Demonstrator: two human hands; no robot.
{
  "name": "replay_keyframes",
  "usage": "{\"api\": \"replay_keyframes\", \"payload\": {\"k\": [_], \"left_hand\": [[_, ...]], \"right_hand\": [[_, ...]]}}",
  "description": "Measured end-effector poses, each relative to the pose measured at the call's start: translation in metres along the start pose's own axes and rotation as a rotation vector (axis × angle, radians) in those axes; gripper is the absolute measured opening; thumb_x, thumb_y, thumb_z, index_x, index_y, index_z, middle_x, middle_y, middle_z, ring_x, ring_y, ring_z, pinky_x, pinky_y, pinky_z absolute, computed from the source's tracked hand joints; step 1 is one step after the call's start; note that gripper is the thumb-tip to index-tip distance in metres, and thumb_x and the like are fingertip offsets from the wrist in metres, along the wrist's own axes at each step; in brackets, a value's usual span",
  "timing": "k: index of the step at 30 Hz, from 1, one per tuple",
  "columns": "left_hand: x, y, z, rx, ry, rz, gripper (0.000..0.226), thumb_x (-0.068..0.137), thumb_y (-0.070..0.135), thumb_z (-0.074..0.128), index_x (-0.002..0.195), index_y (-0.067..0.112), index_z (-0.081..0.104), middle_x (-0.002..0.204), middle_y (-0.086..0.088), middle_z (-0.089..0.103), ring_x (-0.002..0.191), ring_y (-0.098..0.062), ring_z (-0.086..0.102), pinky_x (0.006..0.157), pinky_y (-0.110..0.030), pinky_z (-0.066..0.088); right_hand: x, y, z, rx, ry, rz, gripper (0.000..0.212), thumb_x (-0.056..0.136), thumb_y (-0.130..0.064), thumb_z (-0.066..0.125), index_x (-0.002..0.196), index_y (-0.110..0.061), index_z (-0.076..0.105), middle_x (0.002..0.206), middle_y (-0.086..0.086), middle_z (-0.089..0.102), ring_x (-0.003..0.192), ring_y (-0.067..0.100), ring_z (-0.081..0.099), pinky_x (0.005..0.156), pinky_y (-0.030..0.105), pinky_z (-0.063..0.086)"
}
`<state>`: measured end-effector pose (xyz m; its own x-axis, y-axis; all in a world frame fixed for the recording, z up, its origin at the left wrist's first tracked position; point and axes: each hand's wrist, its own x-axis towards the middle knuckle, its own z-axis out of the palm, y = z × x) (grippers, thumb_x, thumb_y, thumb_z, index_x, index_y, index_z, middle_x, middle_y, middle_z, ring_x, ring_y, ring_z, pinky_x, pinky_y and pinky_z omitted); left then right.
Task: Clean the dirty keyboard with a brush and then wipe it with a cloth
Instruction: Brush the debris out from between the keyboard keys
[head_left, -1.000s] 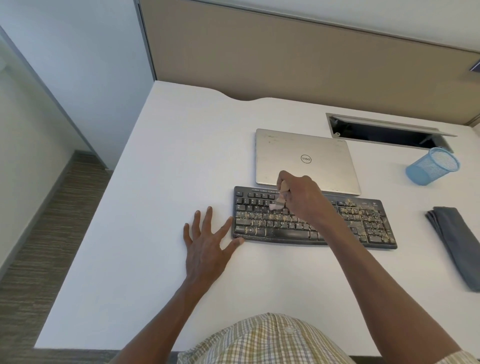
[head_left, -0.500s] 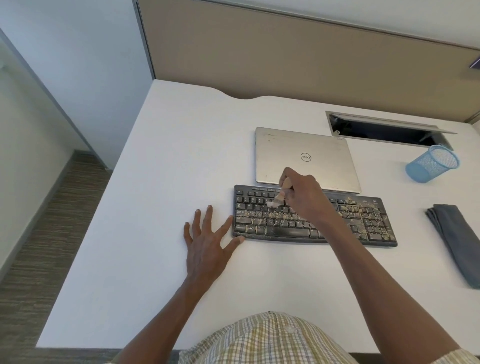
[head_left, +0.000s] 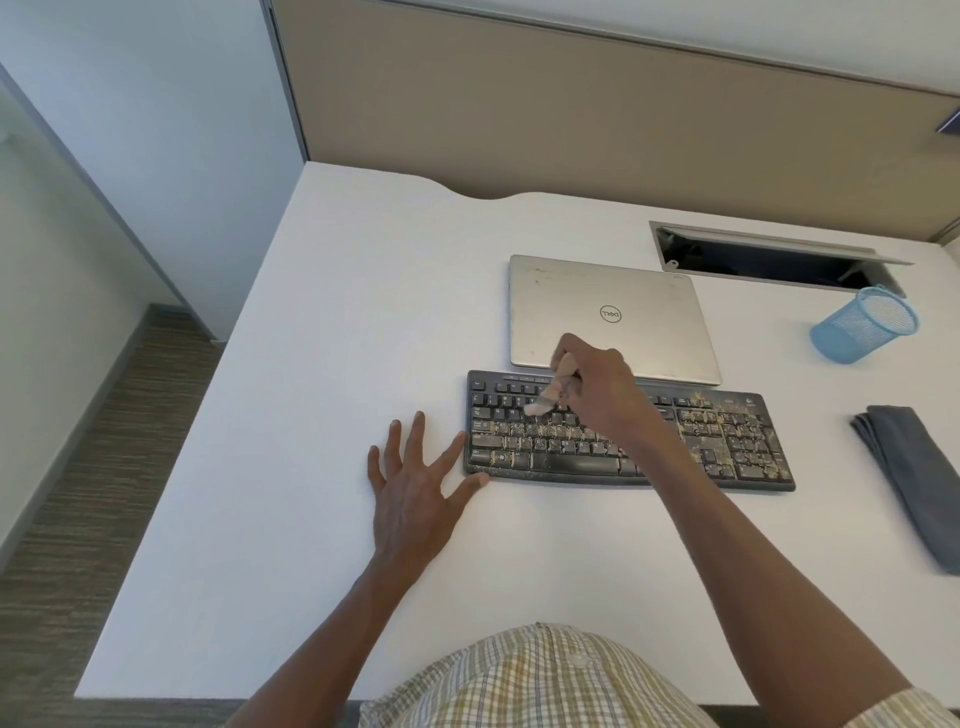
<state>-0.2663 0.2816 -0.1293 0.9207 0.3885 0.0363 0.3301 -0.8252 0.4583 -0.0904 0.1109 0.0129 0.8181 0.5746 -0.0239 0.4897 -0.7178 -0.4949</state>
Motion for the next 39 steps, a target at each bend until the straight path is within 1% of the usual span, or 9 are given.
{"api": "replay_keyframes", "payload": {"k": [4, 9, 13, 16, 19, 25, 28, 33, 39], "left_hand": [[0.000, -0.001, 0.001, 0.009, 0.005, 0.000, 0.070, 0.089, 0.083, 0.029, 0.146, 0.047, 0.047, 0.169, -0.006, 0.017, 0.156, -0.032, 0.004, 0.122, -0.057, 0.006], [0.000, -0.001, 0.000, 0.006, -0.002, 0.003, 0.070, 0.089, 0.083, 0.029, 0.146, 0.047, 0.047, 0.169, -0.006, 0.016, 0.157, -0.030, 0.002, 0.122, -0.057, 0.004], [0.000, 0.000, 0.000, 0.006, -0.003, 0.004, 0.070, 0.089, 0.082, 0.030, 0.146, 0.047, 0.048, 0.169, -0.006, 0.017, 0.157, -0.031, 0.004, 0.122, -0.057, 0.005], [0.000, -0.001, 0.001, 0.009, 0.002, 0.003, 0.068, 0.090, 0.081, 0.032, 0.146, 0.046, 0.048, 0.169, -0.006, 0.018, 0.156, -0.031, 0.005, 0.122, -0.058, 0.007], [0.000, -0.001, 0.002, 0.013, 0.007, 0.007, 0.067, 0.090, 0.081, 0.033, 0.146, 0.046, 0.048, 0.169, -0.006, 0.018, 0.156, -0.031, 0.005, 0.122, -0.058, 0.007], [0.000, -0.001, 0.001, 0.013, -0.008, 0.005, 0.069, 0.090, 0.082, 0.030, 0.147, 0.047, 0.046, 0.169, -0.006, 0.016, 0.157, -0.030, 0.002, 0.123, -0.058, 0.005], [0.000, -0.001, 0.000, 0.016, -0.017, 0.004, 0.068, 0.090, 0.081, 0.031, 0.148, 0.048, 0.044, 0.170, -0.005, 0.014, 0.157, -0.030, 0.000, 0.123, -0.057, 0.004], [0.000, -0.001, -0.001, -0.002, -0.016, 0.006, 0.069, 0.089, 0.081, 0.031, 0.148, 0.048, 0.045, 0.169, -0.006, 0.015, 0.157, -0.030, 0.001, 0.123, -0.057, 0.003], [-0.001, 0.000, -0.001, -0.029, 0.000, 0.008, 0.069, 0.089, 0.082, 0.032, 0.146, 0.047, 0.048, 0.169, -0.007, 0.017, 0.157, -0.031, 0.003, 0.123, -0.058, 0.005]], "right_hand": [[-0.005, 0.010, -0.010, -0.128, 0.016, 0.010, 0.022, 0.088, 0.008, 0.052, 0.097, -0.012, 0.054, 0.076, 0.004, 0.064, 0.056, 0.007, 0.053, 0.045, 0.017, 0.032], [0.008, -0.011, -0.001, 0.086, 0.011, -0.035, 0.020, 0.087, 0.010, 0.051, 0.097, -0.006, 0.056, 0.074, -0.007, 0.062, 0.055, -0.002, 0.051, 0.045, 0.013, 0.038], [0.005, -0.001, 0.004, 0.075, 0.007, 0.002, 0.021, 0.089, 0.011, 0.052, 0.096, -0.009, 0.055, 0.080, 0.003, 0.066, 0.062, -0.002, 0.055, 0.048, 0.021, 0.045], [-0.004, 0.016, -0.008, -0.007, -0.002, 0.033, 0.016, 0.088, 0.005, 0.061, 0.098, -0.007, 0.055, 0.080, 0.008, 0.067, 0.058, 0.000, 0.053, 0.045, 0.010, 0.035], [-0.007, 0.021, -0.015, -0.119, 0.012, 0.028, 0.020, 0.086, 0.006, 0.059, 0.097, -0.010, 0.053, 0.080, 0.006, 0.066, 0.058, 0.006, 0.051, 0.048, 0.013, 0.031], [0.004, 0.004, -0.002, 0.083, 0.000, 0.009, 0.024, 0.088, 0.010, 0.052, 0.092, -0.013, 0.054, 0.080, 0.003, 0.066, 0.058, -0.010, 0.055, 0.045, 0.014, 0.039], [-0.001, 0.016, -0.004, 0.050, 0.021, 0.070, 0.026, 0.089, 0.009, 0.052, 0.092, -0.017, 0.052, 0.078, 0.003, 0.065, 0.058, -0.001, 0.056, 0.046, 0.028, 0.049], [-0.013, 0.025, -0.022, -0.095, 0.090, 0.146, 0.018, 0.090, 0.004, 0.053, 0.098, -0.013, 0.051, 0.069, -0.006, 0.055, 0.056, 0.007, 0.051, 0.045, 0.019, 0.034], [0.000, 0.004, -0.008, 0.193, 0.236, 0.238, 0.014, 0.092, -0.010, 0.059, 0.104, -0.012, 0.052, 0.079, 0.006, 0.062, 0.056, 0.019, 0.061, 0.043, 0.027, 0.049]]}}
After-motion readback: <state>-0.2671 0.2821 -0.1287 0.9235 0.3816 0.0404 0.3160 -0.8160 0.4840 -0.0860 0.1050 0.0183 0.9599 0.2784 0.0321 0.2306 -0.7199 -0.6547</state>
